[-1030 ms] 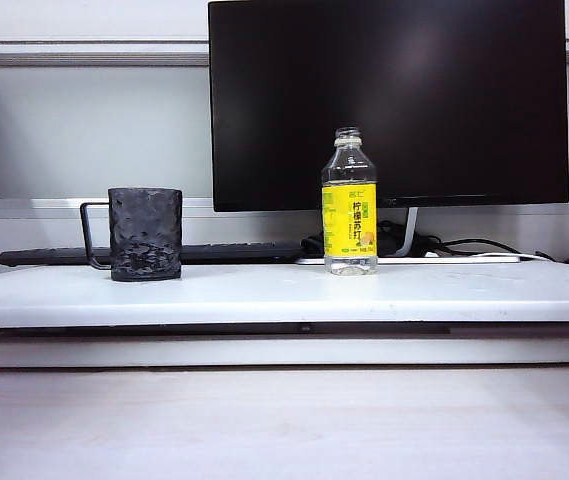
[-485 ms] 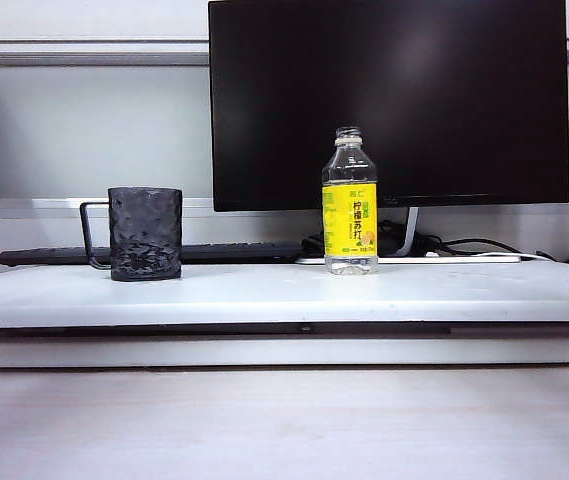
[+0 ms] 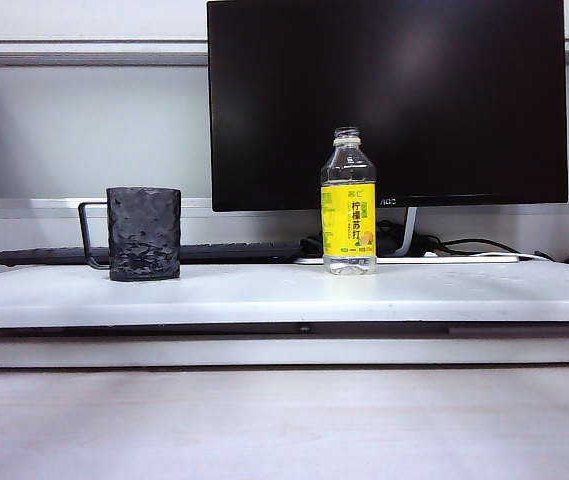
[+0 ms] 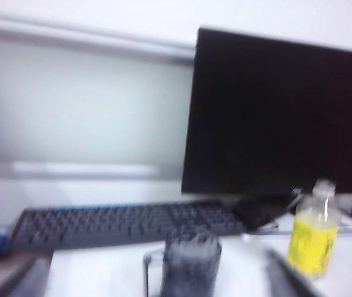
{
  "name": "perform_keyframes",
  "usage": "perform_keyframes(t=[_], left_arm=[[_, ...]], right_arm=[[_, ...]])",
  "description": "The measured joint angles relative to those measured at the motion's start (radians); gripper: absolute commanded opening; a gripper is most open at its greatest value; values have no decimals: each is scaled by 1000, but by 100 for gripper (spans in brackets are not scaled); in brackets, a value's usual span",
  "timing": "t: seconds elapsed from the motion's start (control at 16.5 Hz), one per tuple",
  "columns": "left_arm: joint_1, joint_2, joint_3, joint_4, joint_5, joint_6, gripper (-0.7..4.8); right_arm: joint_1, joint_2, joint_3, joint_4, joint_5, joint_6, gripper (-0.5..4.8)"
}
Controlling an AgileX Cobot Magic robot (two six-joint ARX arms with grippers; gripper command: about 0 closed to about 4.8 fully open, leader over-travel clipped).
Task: Carefully pick up the bottle and pour some water from the bottle into the cup.
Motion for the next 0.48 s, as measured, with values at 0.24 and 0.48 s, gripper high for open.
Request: perform_keyframes(t=[0.24,0.48], left_arm=[[-7,293,129,168,80,-2,444],[-100,607,211,193,125,-1,479]], right_arm=[[55,356,185,194,-148,43,442],[281,678,264,200,-150,43,441]])
